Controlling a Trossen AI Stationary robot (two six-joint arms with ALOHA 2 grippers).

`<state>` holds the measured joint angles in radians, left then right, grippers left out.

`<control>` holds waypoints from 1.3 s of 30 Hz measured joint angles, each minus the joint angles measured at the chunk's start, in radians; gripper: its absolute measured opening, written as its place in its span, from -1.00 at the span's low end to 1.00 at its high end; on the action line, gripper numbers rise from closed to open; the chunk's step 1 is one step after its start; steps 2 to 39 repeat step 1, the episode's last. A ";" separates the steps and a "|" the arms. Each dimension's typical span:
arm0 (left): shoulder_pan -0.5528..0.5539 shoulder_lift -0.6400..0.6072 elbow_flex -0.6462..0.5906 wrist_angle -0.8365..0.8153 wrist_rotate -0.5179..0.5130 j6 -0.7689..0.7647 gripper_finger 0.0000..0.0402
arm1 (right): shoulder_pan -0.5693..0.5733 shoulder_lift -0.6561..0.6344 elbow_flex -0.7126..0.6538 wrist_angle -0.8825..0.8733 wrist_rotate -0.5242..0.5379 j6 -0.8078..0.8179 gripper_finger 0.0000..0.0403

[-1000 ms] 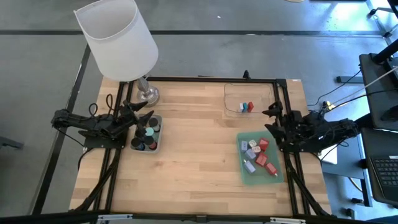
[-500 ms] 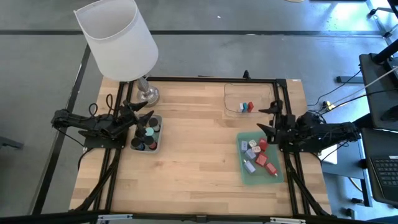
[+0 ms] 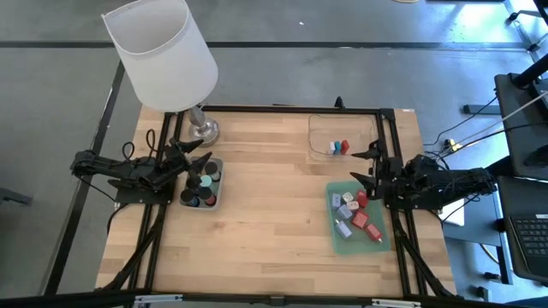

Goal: Pick & Place Office items
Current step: Return to Home Position

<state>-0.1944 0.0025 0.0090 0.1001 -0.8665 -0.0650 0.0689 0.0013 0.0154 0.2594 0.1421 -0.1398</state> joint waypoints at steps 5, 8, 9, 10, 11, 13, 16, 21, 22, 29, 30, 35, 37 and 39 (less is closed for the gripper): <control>0.000 0.000 0.000 0.000 0.000 0.000 0.40 | 0.000 0.000 0.000 0.000 0.000 -0.002 0.40; 0.000 0.000 0.000 0.000 0.000 0.000 0.40 | 0.000 0.000 0.000 0.000 0.000 -0.002 0.40; 0.000 0.000 0.000 0.000 0.000 0.000 0.40 | 0.000 0.000 0.000 0.000 0.000 -0.002 0.40; 0.000 0.000 0.000 0.000 0.000 0.000 0.40 | 0.000 0.000 0.000 0.000 0.000 -0.002 0.40; 0.000 0.000 0.000 0.000 0.000 0.000 0.40 | 0.000 0.000 0.000 0.000 0.000 -0.002 0.40; 0.000 0.000 0.000 0.000 0.000 0.000 0.40 | 0.000 0.000 0.000 0.000 0.000 -0.002 0.40; 0.000 0.000 0.000 0.000 0.000 0.000 0.40 | 0.000 0.000 0.000 0.000 0.000 -0.002 0.40; 0.000 0.000 0.000 0.000 0.000 0.000 0.40 | 0.000 0.000 0.000 0.000 0.000 -0.002 0.40; 0.000 0.000 0.000 0.000 0.000 0.000 0.40 | 0.000 0.000 0.000 0.000 0.000 -0.002 0.40; 0.000 0.000 0.000 0.000 0.000 0.000 0.40 | 0.000 0.000 0.000 0.000 0.000 -0.002 0.40; 0.000 0.000 0.000 0.000 0.000 0.000 0.40 | 0.000 0.000 0.000 0.000 0.000 -0.002 0.40; 0.000 0.000 0.000 0.000 0.000 0.000 0.40 | 0.000 0.000 0.000 0.000 0.000 -0.002 0.40; 0.000 0.000 0.000 0.000 0.000 0.000 0.40 | 0.000 0.000 0.000 0.000 0.000 -0.002 0.40; 0.000 0.000 0.000 0.000 0.000 0.000 0.40 | 0.000 0.000 0.000 0.000 0.000 -0.002 0.40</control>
